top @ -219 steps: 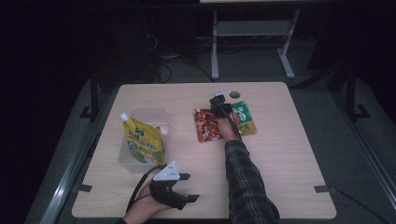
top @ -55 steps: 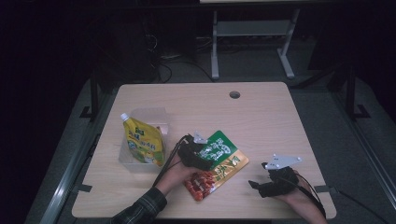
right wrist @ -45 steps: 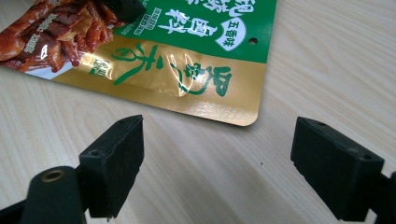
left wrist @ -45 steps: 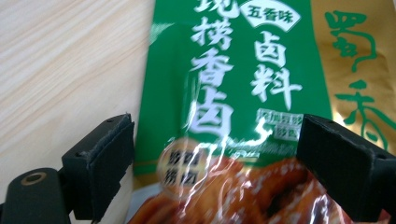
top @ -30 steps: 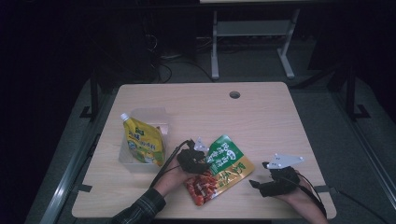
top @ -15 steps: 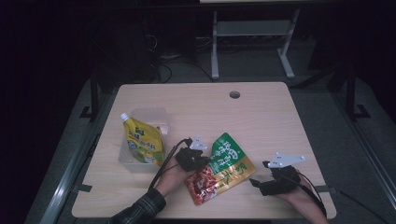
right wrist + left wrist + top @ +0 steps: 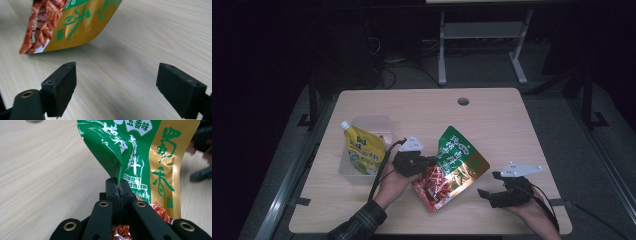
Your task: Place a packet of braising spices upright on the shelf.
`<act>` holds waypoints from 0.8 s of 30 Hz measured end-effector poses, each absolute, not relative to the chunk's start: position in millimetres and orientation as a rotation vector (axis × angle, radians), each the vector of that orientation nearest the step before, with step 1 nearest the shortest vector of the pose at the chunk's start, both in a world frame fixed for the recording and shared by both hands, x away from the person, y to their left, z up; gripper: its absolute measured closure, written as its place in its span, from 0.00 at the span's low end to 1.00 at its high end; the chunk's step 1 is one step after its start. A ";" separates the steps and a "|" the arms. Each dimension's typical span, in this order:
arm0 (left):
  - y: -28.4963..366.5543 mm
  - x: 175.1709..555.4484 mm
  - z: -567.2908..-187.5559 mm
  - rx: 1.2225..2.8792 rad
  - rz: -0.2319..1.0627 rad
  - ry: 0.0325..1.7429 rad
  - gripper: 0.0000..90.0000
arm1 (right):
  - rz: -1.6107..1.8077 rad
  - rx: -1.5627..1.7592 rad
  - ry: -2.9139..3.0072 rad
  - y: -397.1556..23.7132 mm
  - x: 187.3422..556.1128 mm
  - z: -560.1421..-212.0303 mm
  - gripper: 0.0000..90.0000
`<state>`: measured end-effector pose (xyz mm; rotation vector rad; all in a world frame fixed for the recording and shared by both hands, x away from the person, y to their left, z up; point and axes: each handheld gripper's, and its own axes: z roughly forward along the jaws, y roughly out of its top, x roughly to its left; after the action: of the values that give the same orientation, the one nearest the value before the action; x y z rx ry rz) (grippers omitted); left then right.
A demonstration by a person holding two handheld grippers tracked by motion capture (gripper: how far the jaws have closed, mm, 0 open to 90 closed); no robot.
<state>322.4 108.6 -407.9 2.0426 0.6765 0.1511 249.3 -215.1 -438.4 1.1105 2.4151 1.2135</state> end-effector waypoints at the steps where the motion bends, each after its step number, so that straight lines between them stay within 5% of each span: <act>1: 109.7 322.0 -404.7 2.028 0.153 0.675 0.99 | 1.231 1.113 2.421 -212.7 249.0 -437.9 0.18; 14: 113.9 319.4 -394.0 1.962 0.155 0.670 0.99 | 1.505 1.060 2.348 -173.6 262.7 -429.1 0.32; 24: 115.1 319.5 -393.3 1.937 0.152 0.689 0.99 | 1.681 1.051 2.245 -163.7 273.7 -428.1 0.75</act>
<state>319.5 115.1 -393.3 1.9375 0.6888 0.1520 273.7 -163.7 -428.1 1.0515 2.2449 1.6811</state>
